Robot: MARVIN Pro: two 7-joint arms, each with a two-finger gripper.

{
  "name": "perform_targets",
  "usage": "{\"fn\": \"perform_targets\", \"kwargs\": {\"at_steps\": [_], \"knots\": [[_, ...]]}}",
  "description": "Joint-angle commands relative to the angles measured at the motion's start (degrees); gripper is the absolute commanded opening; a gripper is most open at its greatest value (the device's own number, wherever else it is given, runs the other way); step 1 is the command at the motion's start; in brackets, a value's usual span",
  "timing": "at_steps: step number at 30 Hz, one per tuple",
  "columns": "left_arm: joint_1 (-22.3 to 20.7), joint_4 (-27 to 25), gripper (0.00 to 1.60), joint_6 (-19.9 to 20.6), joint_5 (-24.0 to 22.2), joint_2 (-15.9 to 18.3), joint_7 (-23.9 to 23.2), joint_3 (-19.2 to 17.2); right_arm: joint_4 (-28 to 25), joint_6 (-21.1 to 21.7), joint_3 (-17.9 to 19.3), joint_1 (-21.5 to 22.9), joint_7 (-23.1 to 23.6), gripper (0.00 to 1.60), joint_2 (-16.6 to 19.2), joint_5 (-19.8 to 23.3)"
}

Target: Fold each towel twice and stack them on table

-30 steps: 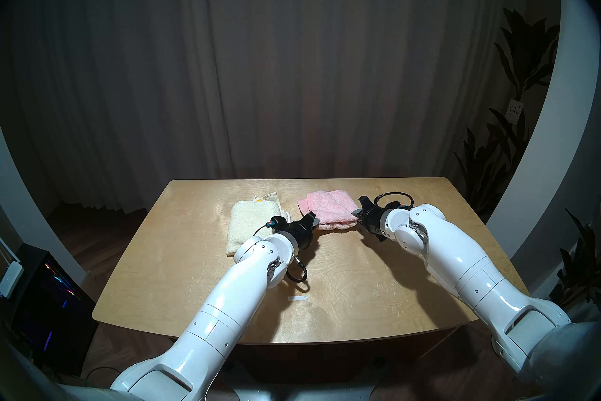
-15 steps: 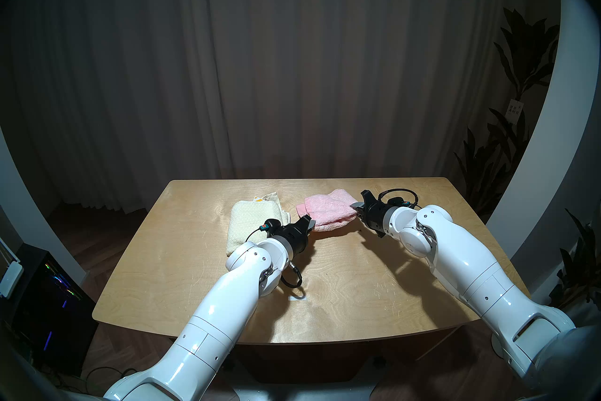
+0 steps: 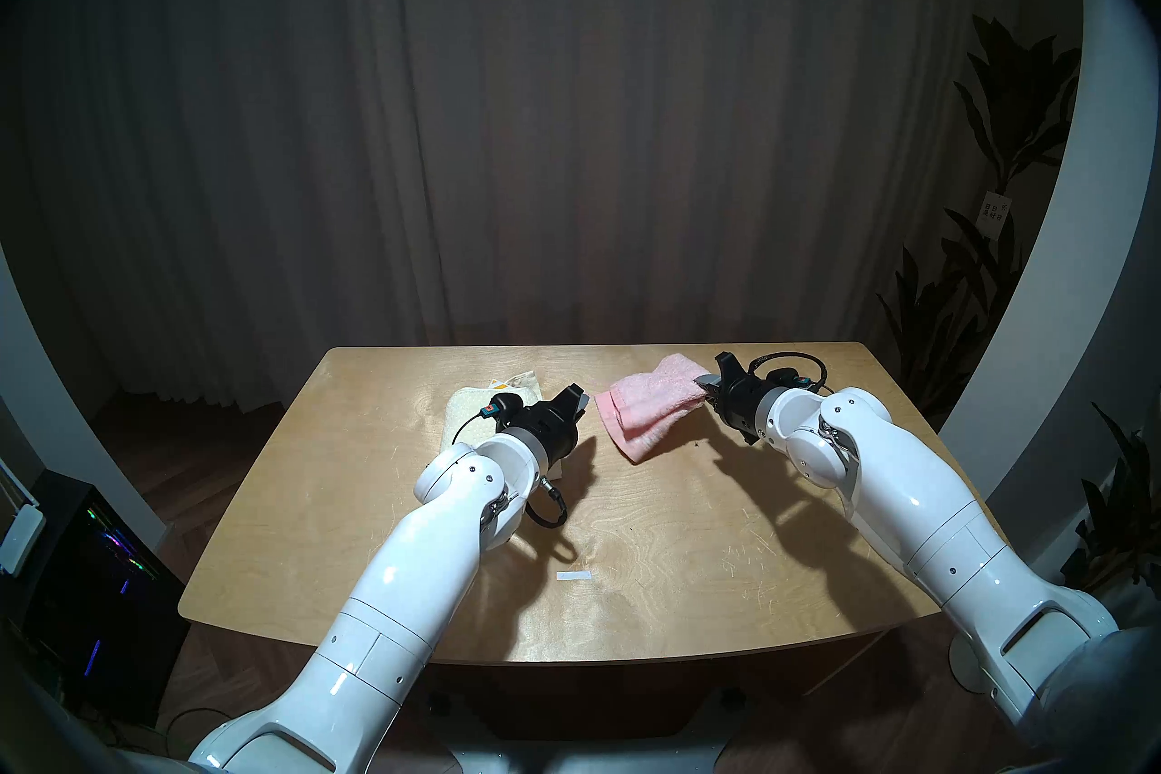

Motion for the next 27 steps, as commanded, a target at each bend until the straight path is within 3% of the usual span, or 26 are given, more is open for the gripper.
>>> {"fn": "perform_targets", "kwargs": {"at_steps": [1, 7, 8, 9, 11, 13, 22, 27], "knots": [[-2.3, 1.7, 0.00, 1.1, -0.7, -0.8, 0.1, 0.0, 2.3, 0.5, -0.9, 2.0, 0.5, 0.00, -1.2, -1.0], [-2.5, 4.6, 0.00, 5.8, -5.3, -1.1, 0.2, -1.1, 4.2, 0.3, -2.1, 2.2, -1.2, 0.00, -1.8, -1.3], [-2.3, 5.2, 0.19, 6.4, -6.0, -1.0, -1.0, -1.3, 4.5, 0.4, -2.3, 2.2, -1.3, 0.00, -1.8, -1.4], [-2.1, 5.3, 0.59, 7.1, -6.4, -0.8, -1.4, -1.2, 4.8, 0.5, -2.4, 2.2, -1.2, 0.00, -1.8, -1.4], [-1.8, 5.5, 1.17, 7.5, -6.9, -0.8, -2.0, -1.4, 4.9, 0.6, -2.5, 2.2, -1.1, 0.00, -1.8, -1.3], [-1.5, 5.5, 1.60, 8.2, -7.7, -0.9, -2.3, -1.6, 5.3, 0.9, -2.5, 2.0, -0.5, 0.00, -1.7, -1.0], [-0.6, 4.7, 1.60, 9.4, -8.8, -0.7, -2.3, -1.9, 6.4, 2.7, -2.1, 1.9, 0.4, 0.00, -1.9, 0.4], [-0.7, 2.0, 1.60, 11.2, -8.6, 0.0, 2.1, -1.1, 6.9, 3.4, -1.8, 1.5, 2.0, 0.00, -1.5, 0.6]]}}
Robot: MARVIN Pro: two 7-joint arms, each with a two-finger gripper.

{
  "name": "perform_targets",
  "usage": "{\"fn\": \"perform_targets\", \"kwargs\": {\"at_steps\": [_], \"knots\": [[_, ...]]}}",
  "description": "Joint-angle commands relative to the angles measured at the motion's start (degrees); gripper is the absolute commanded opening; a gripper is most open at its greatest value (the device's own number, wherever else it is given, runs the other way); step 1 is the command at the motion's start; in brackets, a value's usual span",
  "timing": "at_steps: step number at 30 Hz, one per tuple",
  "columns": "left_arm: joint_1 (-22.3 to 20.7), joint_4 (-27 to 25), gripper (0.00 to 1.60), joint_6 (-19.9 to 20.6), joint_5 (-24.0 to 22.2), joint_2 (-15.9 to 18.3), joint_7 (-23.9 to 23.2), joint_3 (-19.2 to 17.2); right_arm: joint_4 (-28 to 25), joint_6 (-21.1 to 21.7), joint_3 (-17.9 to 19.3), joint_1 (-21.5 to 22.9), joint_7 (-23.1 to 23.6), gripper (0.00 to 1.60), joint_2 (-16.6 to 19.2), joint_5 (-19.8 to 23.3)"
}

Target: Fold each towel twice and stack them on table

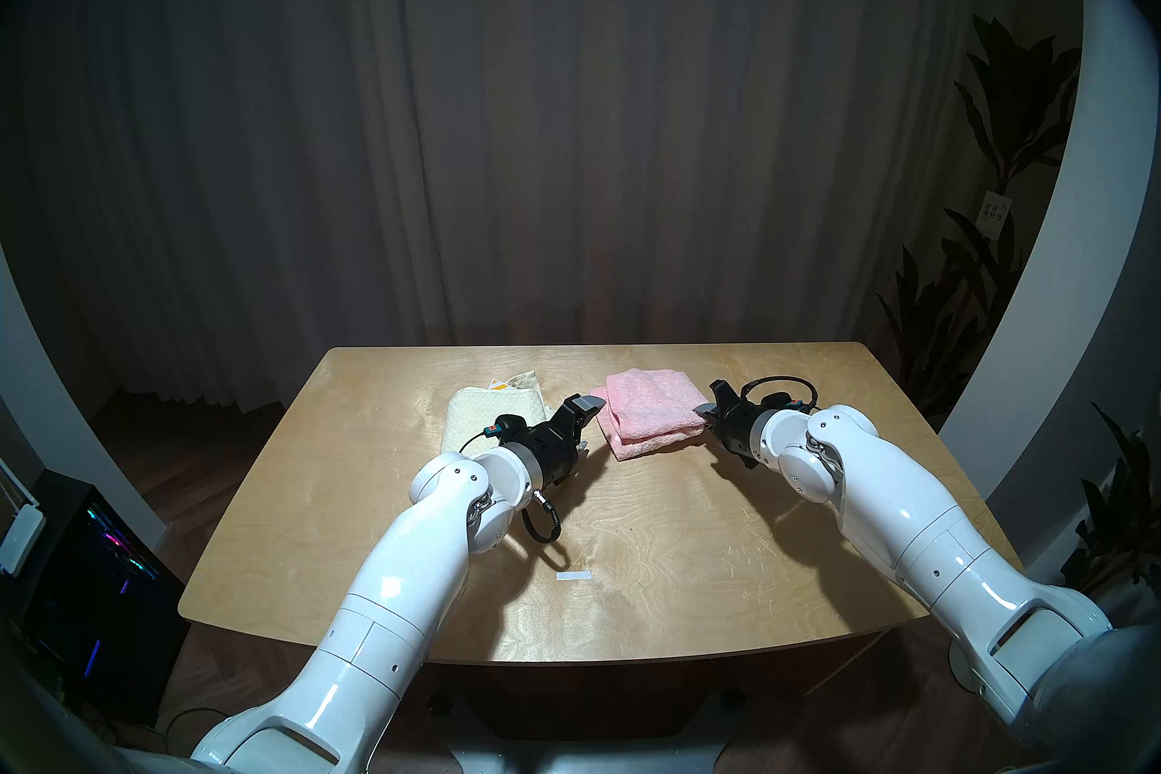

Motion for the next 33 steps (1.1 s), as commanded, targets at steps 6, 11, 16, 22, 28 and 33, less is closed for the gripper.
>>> {"fn": "perform_targets", "kwargs": {"at_steps": [6, 11, 16, 22, 28, 33], "knots": [[-0.9, -4.4, 1.60, 1.7, -0.7, -0.8, 11.2, 1.4, 0.5, 1.6, 1.0, 0.2, 2.6, 0.00, 0.7, 0.8], [-1.4, -2.3, 1.60, 2.7, -2.9, -1.5, 9.2, 0.9, 2.1, 3.0, 1.8, -0.1, 3.6, 0.00, 0.7, 2.6], [-1.1, -0.4, 1.60, 2.7, -4.1, -2.0, 3.8, 0.1, 4.8, 6.6, 2.4, -0.2, 4.7, 0.00, 0.7, 5.6], [-1.4, 1.7, 1.60, 3.1, -5.0, -3.2, 1.4, 0.0, 7.2, 7.1, 3.0, -1.4, 6.6, 0.00, 0.2, 7.1], [-1.5, 2.6, 1.60, 5.1, -5.9, -3.2, -1.5, 0.4, 9.4, 7.8, 4.3, -2.1, 8.4, 0.00, -0.2, 9.1], [-1.8, 3.0, 1.60, 6.6, -6.3, -3.6, -3.0, 1.2, 11.5, 8.3, 4.4, -1.9, 9.2, 0.00, -0.7, 9.4]]}}
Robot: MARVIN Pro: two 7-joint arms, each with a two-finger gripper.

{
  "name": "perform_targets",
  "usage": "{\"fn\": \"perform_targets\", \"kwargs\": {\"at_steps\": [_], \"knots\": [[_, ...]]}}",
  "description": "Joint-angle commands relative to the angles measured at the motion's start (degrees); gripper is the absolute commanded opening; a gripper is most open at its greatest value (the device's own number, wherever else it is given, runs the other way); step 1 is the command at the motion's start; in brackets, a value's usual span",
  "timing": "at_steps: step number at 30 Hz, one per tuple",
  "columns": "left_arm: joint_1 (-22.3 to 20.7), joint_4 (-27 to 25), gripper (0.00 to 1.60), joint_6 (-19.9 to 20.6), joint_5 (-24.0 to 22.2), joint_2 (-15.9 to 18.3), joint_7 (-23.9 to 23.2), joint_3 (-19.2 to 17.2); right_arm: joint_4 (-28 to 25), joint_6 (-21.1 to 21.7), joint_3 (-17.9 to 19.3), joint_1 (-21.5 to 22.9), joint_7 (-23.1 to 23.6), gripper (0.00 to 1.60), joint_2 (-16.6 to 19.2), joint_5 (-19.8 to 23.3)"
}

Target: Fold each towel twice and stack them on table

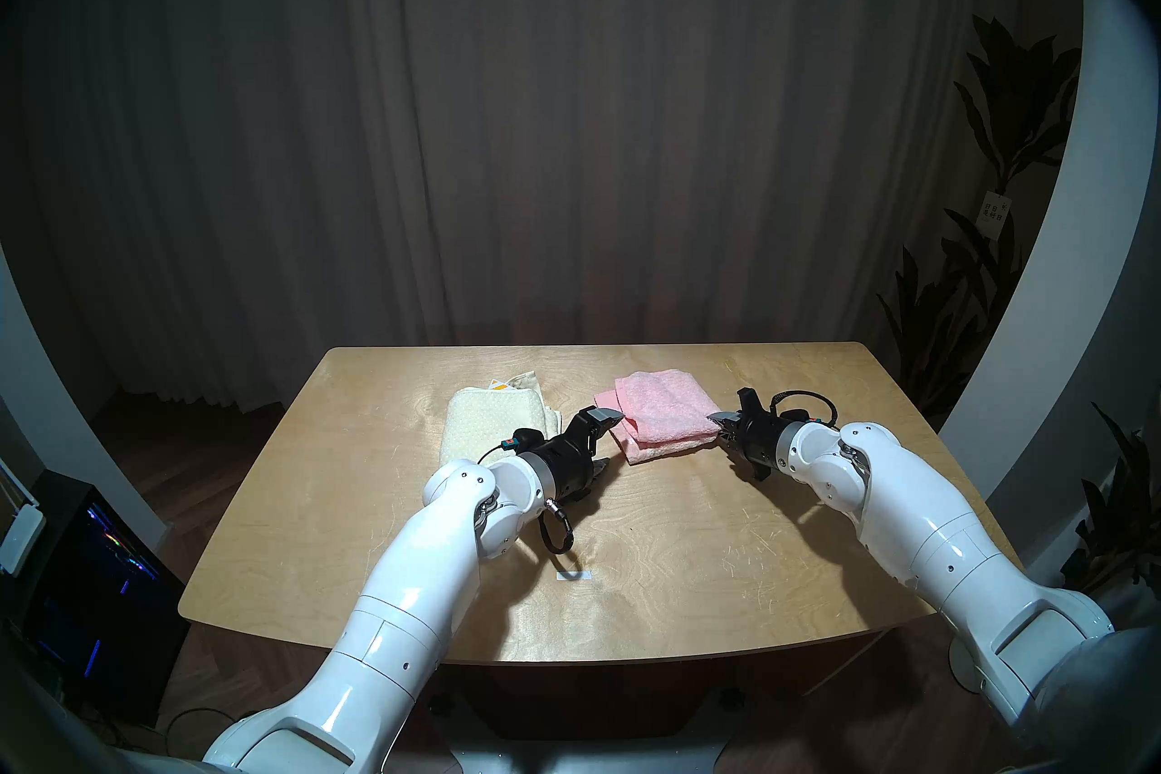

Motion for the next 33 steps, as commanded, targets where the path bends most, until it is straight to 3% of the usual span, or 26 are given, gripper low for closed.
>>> {"fn": "perform_targets", "kwargs": {"at_steps": [1, 15, 24, 33], "knots": [[-1.4, -0.7, 1.60, 2.1, -0.5, -1.2, -3.3, 1.3, 3.5, 0.3, -0.1, -0.8, 1.4, 0.00, -1.1, 0.5], [-3.3, 0.4, 1.60, 1.0, 0.1, -2.5, -6.6, 2.5, 6.2, -0.4, -1.6, -1.2, 2.5, 0.00, -3.2, 0.6], [-0.4, -2.6, 1.60, -2.4, 0.0, -0.2, -6.5, -1.3, 6.9, -0.9, -2.3, -1.3, 3.2, 0.00, -3.4, -0.2], [0.4, -2.4, 1.60, -3.0, 1.9, -0.7, -6.1, 0.3, 6.2, -1.6, -2.9, -1.2, 2.9, 0.00, -3.1, -1.2]]}}
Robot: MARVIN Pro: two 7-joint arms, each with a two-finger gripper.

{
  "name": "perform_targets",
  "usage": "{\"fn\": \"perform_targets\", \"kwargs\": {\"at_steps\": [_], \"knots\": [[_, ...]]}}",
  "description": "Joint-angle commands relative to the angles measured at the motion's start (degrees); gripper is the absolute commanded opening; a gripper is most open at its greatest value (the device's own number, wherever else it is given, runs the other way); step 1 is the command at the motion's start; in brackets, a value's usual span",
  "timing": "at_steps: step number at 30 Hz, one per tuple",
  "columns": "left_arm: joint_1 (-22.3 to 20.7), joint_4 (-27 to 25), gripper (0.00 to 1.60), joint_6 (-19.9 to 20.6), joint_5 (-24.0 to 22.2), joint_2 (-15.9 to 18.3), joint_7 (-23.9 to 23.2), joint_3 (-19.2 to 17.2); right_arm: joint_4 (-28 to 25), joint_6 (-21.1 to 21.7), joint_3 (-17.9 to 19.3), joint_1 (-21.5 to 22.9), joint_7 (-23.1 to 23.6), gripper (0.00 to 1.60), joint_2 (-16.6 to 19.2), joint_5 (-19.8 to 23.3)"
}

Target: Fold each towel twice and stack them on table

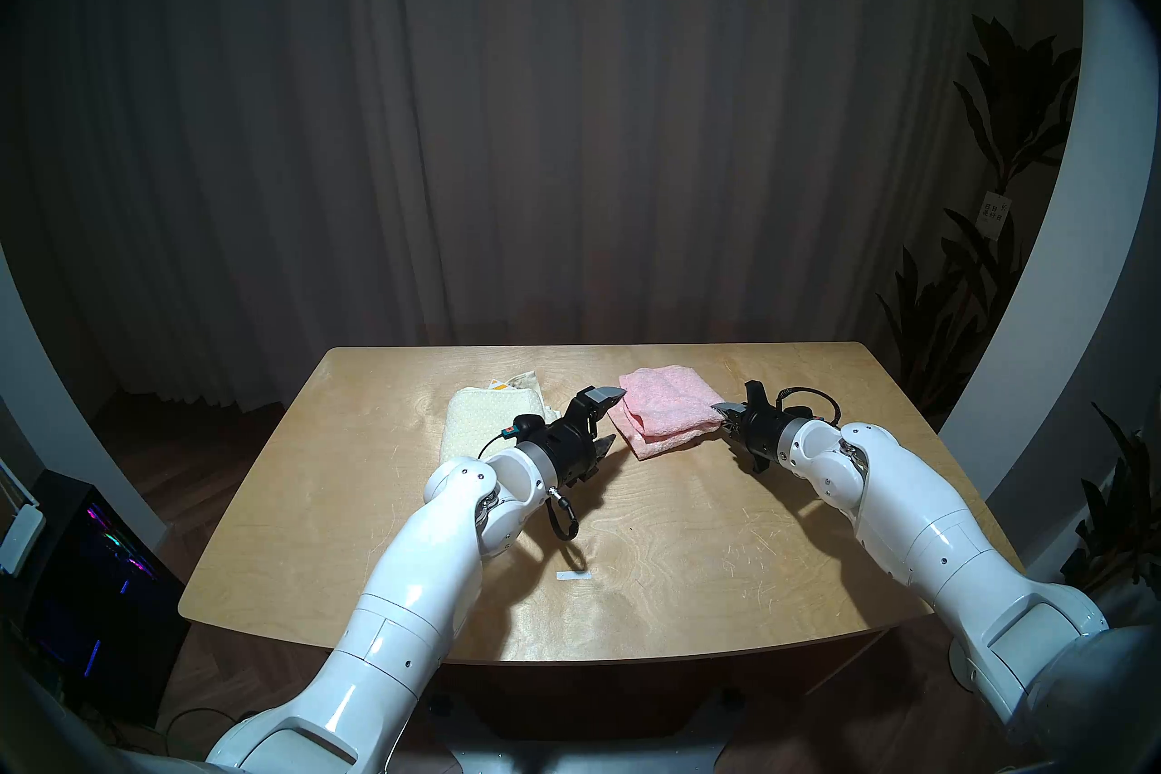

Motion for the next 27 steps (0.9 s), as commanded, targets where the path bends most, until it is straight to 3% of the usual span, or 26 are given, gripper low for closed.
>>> {"fn": "perform_targets", "kwargs": {"at_steps": [1, 27], "knots": [[-0.1, -1.5, 1.60, -0.6, 1.4, -0.7, -0.6, 1.3, 2.2, -0.8, -2.5, -3.1, -0.7, 0.00, -1.6, -1.2], [0.1, -1.7, 1.60, -1.7, 2.5, -0.7, -1.0, 1.7, 1.2, -2.5, -3.3, -4.0, 1.4, 0.00, -1.3, -3.8]]}}
